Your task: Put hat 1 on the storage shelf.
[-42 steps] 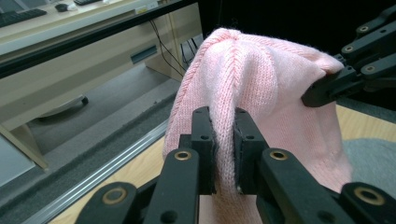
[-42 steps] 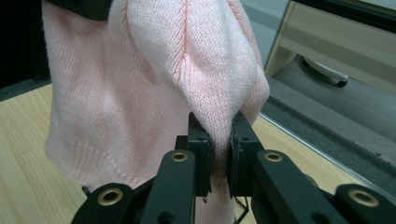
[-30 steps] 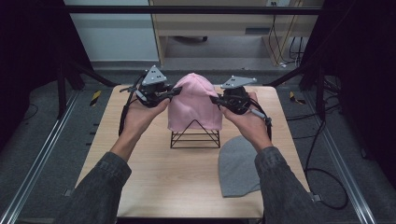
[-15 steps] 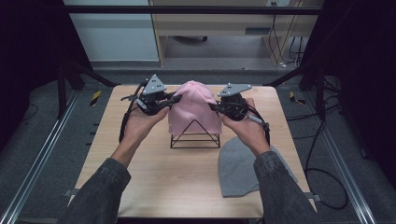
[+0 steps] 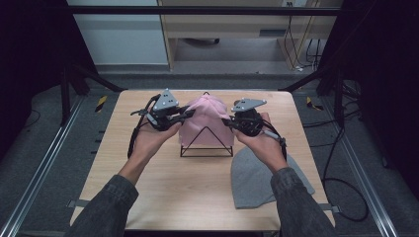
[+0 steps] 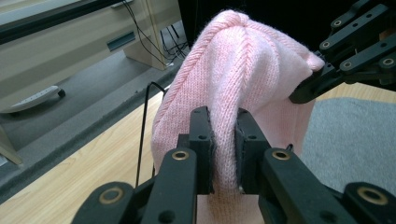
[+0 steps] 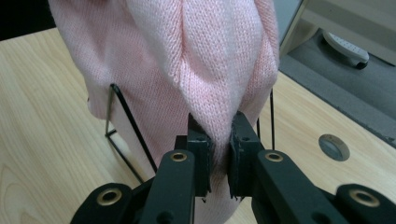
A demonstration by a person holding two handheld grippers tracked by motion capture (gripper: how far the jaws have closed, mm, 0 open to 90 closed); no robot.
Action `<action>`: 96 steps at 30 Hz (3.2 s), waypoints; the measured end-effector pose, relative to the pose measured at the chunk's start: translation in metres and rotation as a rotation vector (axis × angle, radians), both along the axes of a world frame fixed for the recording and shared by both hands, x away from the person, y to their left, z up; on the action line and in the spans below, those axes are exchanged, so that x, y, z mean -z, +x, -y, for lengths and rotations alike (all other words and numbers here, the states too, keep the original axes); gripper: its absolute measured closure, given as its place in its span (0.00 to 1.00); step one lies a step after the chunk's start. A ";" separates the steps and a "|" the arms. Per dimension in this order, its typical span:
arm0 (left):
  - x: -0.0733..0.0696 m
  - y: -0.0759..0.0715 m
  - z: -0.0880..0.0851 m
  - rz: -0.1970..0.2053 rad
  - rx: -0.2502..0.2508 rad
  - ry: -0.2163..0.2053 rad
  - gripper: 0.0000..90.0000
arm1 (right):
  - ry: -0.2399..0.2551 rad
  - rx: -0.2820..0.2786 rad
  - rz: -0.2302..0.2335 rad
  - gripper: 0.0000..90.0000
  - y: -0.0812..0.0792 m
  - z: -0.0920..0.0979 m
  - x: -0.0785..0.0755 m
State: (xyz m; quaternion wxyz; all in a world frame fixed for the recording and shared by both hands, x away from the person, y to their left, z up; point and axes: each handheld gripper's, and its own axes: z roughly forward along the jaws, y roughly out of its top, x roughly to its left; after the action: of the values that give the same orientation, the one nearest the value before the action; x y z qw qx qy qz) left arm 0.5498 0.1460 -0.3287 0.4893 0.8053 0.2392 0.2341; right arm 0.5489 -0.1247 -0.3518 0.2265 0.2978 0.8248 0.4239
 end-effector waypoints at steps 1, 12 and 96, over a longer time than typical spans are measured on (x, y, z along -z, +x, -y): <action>0.000 -0.001 0.000 0.000 0.003 0.001 0.89 | 0.000 -0.002 -0.002 0.91 -0.001 0.000 0.001; -0.003 -0.008 -0.002 -0.002 0.014 -0.023 0.89 | 0.028 -0.009 -0.003 0.91 -0.008 0.009 0.000; 0.051 -0.030 -0.025 -0.091 -0.106 0.066 0.38 | -0.055 0.075 -0.059 0.29 -0.026 0.032 0.030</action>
State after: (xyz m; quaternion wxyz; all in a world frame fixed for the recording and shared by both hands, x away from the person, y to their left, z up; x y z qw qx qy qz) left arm 0.5201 0.1714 -0.3801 0.4380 0.8171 0.2954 0.2307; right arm 0.5231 -0.1563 -0.3822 0.2261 0.3346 0.8307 0.3831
